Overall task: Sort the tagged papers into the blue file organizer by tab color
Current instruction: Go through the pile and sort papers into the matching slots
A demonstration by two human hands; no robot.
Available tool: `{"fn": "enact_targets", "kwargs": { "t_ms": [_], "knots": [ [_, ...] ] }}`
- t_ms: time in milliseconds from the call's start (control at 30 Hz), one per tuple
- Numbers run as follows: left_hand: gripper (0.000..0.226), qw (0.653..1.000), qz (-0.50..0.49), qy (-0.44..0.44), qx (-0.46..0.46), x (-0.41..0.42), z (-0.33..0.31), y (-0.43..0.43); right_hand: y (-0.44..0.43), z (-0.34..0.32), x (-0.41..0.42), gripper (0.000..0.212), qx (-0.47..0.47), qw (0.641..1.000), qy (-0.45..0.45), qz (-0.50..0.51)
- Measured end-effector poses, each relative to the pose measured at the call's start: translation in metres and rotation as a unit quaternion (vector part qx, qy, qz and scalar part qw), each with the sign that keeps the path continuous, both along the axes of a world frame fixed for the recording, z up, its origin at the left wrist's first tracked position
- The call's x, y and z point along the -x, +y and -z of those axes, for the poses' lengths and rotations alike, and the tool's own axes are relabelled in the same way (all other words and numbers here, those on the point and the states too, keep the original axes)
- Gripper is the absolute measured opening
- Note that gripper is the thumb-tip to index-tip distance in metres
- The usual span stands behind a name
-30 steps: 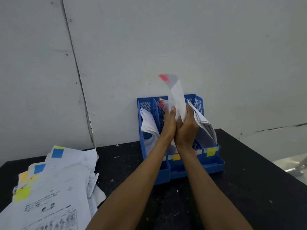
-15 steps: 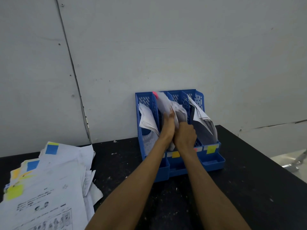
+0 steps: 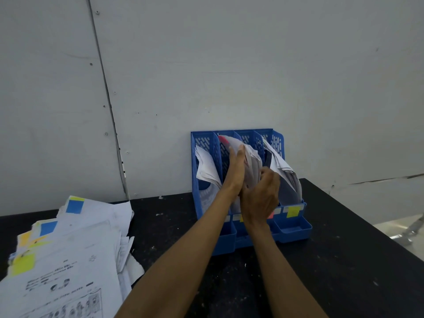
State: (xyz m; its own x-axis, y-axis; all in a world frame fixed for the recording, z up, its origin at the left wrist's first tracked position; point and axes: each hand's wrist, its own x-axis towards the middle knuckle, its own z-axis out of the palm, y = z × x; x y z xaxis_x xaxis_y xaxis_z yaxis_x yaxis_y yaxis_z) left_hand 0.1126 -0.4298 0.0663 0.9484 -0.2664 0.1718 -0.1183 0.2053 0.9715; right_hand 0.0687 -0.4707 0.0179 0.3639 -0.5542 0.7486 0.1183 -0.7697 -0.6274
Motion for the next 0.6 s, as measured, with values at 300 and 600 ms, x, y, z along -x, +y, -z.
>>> {"fn": "enact_targets", "kwargs": {
  "t_ms": [300,600],
  "knots": [
    [0.069,0.997,-0.008,-0.079,-0.003,0.010,-0.002,0.008,-0.011,0.009,-0.014,0.017,0.002,0.976,0.178,-0.125],
    [0.092,0.982,-0.023,-0.107,-0.153,0.020,-0.003,0.003,-0.002,0.011,-0.006,0.047,0.043,0.940,0.337,-0.046]
  ]
}}
